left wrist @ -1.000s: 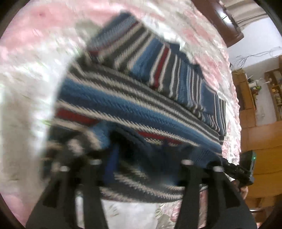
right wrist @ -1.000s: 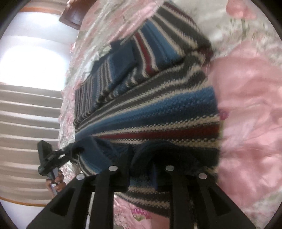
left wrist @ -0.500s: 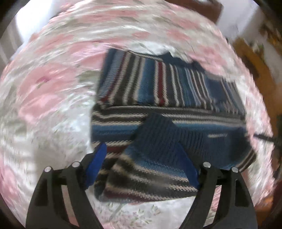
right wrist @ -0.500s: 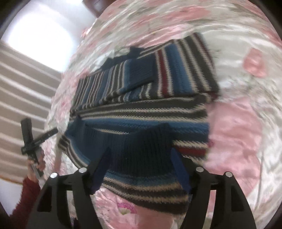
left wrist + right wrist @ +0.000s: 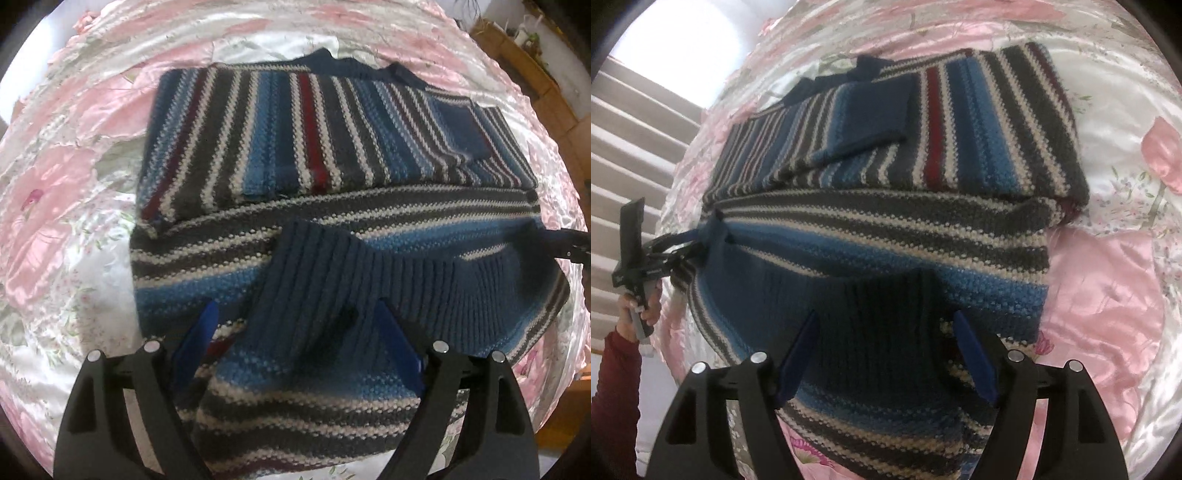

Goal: Fold small clothes
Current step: 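Grasp the dark blue ribbed hem edge with both grippers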

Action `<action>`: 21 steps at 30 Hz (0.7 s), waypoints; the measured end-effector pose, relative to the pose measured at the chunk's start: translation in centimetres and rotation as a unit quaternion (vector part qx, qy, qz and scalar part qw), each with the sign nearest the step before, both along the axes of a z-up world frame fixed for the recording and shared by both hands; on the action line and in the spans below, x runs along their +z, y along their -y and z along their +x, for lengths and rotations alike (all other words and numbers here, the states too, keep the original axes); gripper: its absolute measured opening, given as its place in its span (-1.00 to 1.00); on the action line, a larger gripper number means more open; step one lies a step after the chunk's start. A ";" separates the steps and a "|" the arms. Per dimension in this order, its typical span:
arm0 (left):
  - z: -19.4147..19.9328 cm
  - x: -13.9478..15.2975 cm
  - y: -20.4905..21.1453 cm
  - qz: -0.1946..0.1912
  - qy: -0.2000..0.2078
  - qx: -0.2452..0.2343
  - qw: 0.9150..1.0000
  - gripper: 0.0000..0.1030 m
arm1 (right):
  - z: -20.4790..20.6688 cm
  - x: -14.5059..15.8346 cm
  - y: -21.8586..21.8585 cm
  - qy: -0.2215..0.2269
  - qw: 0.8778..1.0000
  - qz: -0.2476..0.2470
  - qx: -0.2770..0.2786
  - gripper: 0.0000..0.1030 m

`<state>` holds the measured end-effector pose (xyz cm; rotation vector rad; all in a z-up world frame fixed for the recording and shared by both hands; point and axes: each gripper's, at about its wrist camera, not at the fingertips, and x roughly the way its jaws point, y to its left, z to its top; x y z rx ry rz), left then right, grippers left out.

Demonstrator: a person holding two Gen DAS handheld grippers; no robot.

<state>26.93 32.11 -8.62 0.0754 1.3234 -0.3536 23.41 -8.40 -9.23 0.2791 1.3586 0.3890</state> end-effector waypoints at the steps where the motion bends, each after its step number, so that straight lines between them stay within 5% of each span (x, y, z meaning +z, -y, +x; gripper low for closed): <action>1: 0.1 -0.2 0.0 0.000 -0.002 0.000 1.000 0.67 | 0.1 -0.2 -0.2 -0.001 1.000 -0.001 0.002 0.46; 6: 0.0 -0.9 0.5 0.006 -0.008 -0.009 1.000 0.66 | -0.2 -0.5 -1.0 0.000 1.000 -0.012 0.023 0.46; 9: -0.4 -0.9 0.8 0.006 -0.004 -0.018 1.000 0.47 | -0.5 -0.4 -1.8 0.008 0.999 -0.030 0.038 0.26; 14: -1.3 -0.4 1.1 0.017 0.004 -0.024 1.000 -0.56 | -1.3 0.4 -1.9 0.026 0.998 -0.037 0.047 -0.70; 15: -1.5 -0.1 1.0 0.017 0.007 -0.024 1.000 -0.62 | -1.5 0.6 -1.9 0.030 0.998 -0.037 0.047 -0.78; 21: -3.8 3.0 0.3 -0.009 0.046 -0.028 0.999 -0.67 | -3.6 3.6 -0.6 0.078 0.996 -0.003 0.037 -0.80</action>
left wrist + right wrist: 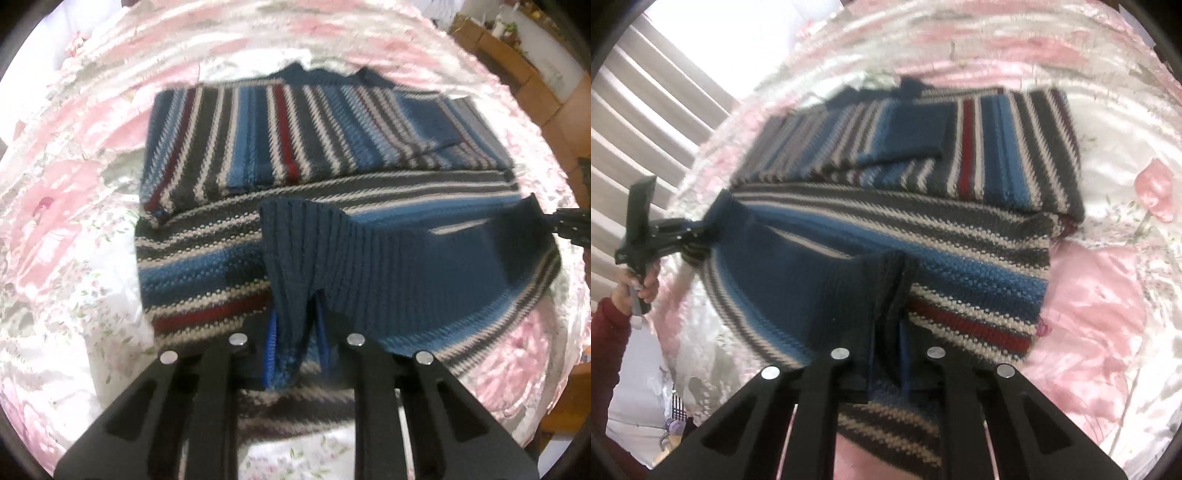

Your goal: Fold small clothes

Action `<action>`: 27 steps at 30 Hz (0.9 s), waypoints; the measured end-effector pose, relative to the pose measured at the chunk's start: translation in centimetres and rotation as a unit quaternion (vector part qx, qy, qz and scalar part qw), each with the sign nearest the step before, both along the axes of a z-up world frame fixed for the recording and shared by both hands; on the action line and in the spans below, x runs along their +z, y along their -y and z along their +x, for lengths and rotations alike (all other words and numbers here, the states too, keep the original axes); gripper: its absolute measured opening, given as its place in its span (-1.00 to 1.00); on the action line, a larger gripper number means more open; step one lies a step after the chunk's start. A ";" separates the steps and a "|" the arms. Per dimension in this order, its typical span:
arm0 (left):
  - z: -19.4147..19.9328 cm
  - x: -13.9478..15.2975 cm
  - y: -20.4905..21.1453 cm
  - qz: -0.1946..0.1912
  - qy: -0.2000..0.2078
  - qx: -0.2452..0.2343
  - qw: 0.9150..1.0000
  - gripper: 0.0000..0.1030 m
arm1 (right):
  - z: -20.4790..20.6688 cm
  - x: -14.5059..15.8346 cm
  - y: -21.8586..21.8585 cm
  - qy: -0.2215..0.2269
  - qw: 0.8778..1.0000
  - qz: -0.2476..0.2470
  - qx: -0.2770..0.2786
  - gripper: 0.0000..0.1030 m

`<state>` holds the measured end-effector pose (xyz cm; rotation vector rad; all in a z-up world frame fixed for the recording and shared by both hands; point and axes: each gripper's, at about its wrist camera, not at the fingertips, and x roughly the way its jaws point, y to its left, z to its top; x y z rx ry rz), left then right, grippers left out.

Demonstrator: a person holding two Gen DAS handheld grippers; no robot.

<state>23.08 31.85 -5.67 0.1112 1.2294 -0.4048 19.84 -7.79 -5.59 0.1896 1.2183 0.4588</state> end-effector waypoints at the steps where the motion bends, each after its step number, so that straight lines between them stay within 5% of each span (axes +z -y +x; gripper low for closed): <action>1: -0.4 0.6 -0.2 -0.005 0.007 0.000 1.000 -0.68 | -0.3 0.5 0.3 0.005 1.000 0.006 -0.004 -0.80; 13: 0.7 6.4 -2.4 -0.036 0.086 0.064 0.994 -0.81 | 2.0 5.9 3.1 0.069 0.995 0.039 -0.067 -0.81; 23: 9.2 9.4 -1.9 -0.037 0.143 0.124 0.981 -0.81 | 11.6 9.4 3.0 0.115 0.985 0.014 -0.125 -0.81; 27: 13.8 8.8 -0.9 -0.039 0.143 0.143 0.979 -0.81 | 16.3 8.4 2.9 0.113 0.982 -0.007 -0.153 -0.81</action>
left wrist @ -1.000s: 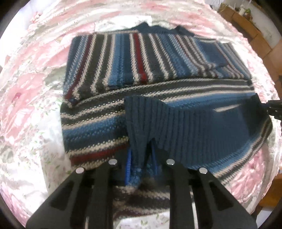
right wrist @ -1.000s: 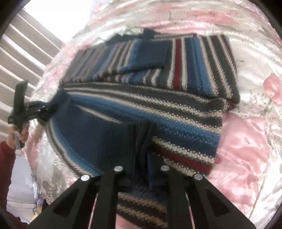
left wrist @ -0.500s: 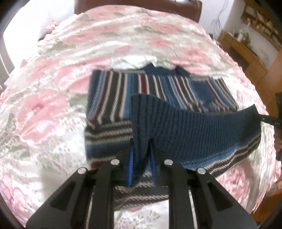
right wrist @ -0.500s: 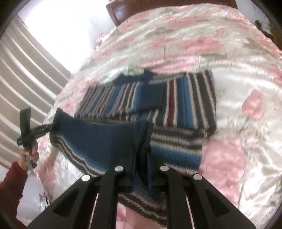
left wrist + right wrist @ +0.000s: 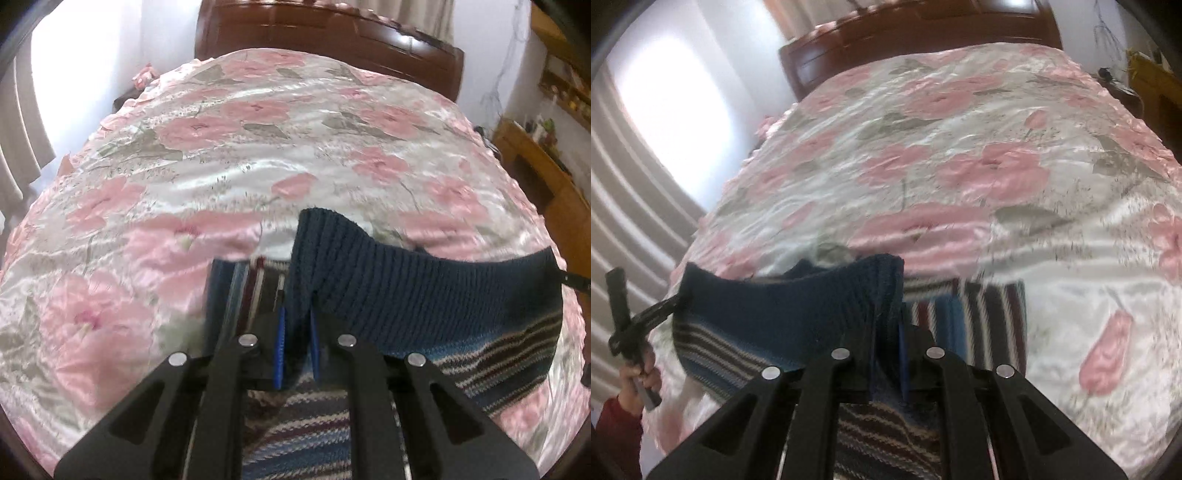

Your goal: Fold small clothes

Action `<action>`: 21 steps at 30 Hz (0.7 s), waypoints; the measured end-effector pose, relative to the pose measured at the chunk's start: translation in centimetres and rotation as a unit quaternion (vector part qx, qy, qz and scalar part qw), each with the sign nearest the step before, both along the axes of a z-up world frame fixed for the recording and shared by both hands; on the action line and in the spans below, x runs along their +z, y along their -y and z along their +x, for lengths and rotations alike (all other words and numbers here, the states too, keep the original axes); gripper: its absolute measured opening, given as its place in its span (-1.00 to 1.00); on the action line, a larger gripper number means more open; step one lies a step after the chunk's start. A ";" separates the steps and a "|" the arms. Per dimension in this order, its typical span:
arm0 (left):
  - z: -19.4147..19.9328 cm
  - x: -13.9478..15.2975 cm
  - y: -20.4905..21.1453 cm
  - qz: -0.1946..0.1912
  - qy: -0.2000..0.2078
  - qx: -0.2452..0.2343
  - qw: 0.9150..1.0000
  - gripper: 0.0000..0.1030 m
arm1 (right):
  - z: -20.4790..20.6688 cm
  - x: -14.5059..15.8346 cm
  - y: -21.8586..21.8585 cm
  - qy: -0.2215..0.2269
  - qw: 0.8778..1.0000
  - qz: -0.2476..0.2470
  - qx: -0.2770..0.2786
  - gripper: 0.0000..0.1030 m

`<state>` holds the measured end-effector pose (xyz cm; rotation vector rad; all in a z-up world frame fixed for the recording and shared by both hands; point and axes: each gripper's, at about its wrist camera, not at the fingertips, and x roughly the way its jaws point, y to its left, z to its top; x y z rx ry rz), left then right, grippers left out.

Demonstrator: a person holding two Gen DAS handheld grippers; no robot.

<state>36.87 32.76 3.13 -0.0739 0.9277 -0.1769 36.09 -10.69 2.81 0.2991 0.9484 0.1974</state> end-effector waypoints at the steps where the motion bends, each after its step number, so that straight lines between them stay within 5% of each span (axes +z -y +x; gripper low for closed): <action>1: 1.1 -0.5 0.3 0.003 -0.001 0.003 1.000 -0.81 | 0.9 -0.5 -0.1 -0.004 1.000 -0.007 -0.005 -0.81; 15: 6.5 -9.1 2.3 0.055 -0.053 0.002 0.997 -0.79 | 7.0 -8.4 -1.9 -0.063 0.994 -0.090 -0.028 -0.81; 21: 7.3 -11.4 2.5 0.082 -0.076 0.004 0.994 -0.51 | 7.1 -11.1 -1.5 -0.090 0.991 -0.093 -0.045 -0.70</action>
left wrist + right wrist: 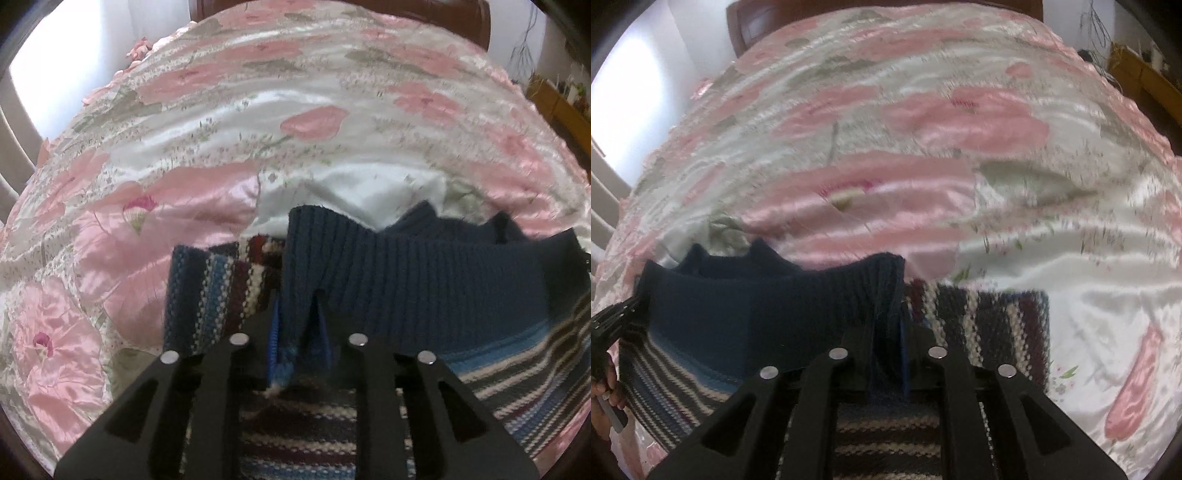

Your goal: Fold small clothes

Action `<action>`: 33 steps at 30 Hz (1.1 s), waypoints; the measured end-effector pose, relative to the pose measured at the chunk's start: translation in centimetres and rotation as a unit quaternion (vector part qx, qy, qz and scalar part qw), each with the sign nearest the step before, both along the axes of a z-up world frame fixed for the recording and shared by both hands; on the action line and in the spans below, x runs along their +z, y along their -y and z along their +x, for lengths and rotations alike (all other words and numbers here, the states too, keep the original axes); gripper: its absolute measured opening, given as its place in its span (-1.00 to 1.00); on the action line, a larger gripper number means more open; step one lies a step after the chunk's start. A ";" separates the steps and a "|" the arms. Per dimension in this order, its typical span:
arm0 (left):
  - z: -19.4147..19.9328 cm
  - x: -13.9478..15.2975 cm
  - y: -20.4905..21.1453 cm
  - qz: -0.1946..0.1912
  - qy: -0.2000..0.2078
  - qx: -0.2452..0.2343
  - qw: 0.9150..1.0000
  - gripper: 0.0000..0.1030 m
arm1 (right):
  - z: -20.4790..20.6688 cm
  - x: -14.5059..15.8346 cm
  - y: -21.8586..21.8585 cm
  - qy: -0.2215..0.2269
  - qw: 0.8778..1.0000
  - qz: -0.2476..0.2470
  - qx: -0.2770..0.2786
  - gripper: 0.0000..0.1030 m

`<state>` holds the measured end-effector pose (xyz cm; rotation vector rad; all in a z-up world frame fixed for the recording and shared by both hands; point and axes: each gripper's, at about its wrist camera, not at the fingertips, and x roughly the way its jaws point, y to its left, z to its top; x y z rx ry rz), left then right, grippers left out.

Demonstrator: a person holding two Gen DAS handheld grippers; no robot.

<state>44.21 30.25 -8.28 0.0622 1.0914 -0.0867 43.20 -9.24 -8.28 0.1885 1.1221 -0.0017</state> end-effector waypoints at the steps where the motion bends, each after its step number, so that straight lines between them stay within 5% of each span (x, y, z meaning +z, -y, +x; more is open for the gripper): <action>1: -0.1 -0.4 0.0 0.008 -0.003 -0.001 1.000 -0.44 | -0.1 -0.4 0.2 -0.005 1.000 -0.002 -0.004 -0.63; 5: -0.7 0.1 -1.1 0.008 0.001 0.007 1.000 -0.06 | -1.3 0.1 1.1 -0.005 1.000 0.002 -0.006 -0.37; 10: -2.9 2.8 -3.6 0.006 0.020 0.036 0.999 -0.07 | -4.8 2.9 3.3 0.011 0.999 0.035 -0.007 -0.25; 16: -10.3 6.2 -3.2 -0.005 0.033 0.009 0.999 0.16 | -12.5 4.7 3.3 -0.010 0.997 0.047 0.055 -0.11; 22: -15.6 5.3 -1.1 -0.041 -0.001 -0.030 0.999 0.17 | -18.2 3.3 3.6 -0.037 0.994 0.066 0.076 -0.08; 28: -16.5 2.3 -0.2 -0.049 -0.036 -0.022 0.998 0.17 | -19.9 0.8 3.5 -0.064 0.991 0.079 0.083 -0.04; 30: -16.2 1.1 -0.1 -0.044 -0.049 -0.019 0.998 0.17 | -20.0 0.4 3.3 -0.070 0.990 0.078 0.090 -0.24; 32: -15.9 0.0 -0.1 -0.039 -0.065 -0.015 0.997 0.17 | -20.2 0.5 3.2 -0.071 0.989 0.076 0.106 -0.77; 33: -15.9 -0.3 -0.1 -0.039 -0.070 -0.014 0.997 0.17 | -20.3 0.9 3.6 -0.069 0.989 0.081 0.106 -0.79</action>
